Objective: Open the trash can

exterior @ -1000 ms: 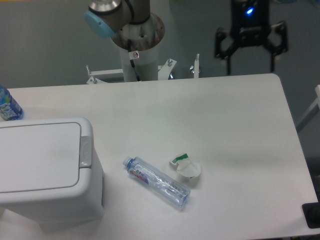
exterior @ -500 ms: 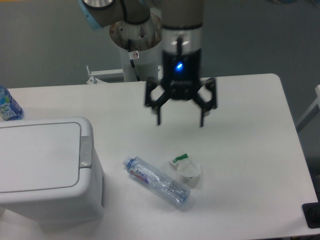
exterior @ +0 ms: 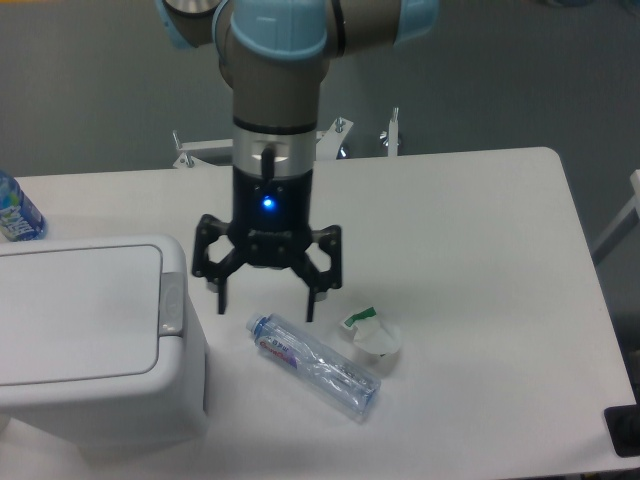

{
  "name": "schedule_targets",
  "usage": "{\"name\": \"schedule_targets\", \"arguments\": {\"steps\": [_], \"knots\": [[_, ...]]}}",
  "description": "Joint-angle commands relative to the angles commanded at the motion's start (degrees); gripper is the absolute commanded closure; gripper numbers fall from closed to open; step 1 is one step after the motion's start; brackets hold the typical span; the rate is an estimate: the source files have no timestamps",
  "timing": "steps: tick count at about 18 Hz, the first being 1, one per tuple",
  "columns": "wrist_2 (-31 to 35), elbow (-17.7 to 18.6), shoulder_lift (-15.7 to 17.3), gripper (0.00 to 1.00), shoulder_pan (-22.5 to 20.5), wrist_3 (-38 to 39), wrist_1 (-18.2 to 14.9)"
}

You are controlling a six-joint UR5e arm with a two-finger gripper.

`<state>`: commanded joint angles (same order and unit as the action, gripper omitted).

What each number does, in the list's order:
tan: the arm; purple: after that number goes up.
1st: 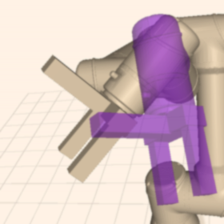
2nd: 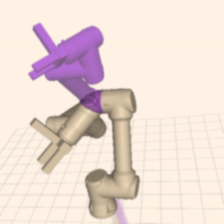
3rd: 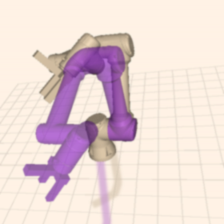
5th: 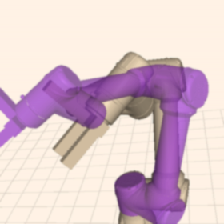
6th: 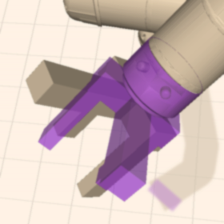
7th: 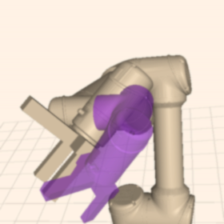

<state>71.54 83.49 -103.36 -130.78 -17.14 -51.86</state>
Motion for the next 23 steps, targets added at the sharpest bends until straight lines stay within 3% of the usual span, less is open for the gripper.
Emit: {"name": "schedule_targets", "arguments": {"steps": [23], "knots": [[0.26,2.37,-0.35,0.0,1.76,0.09,0.53]]}}
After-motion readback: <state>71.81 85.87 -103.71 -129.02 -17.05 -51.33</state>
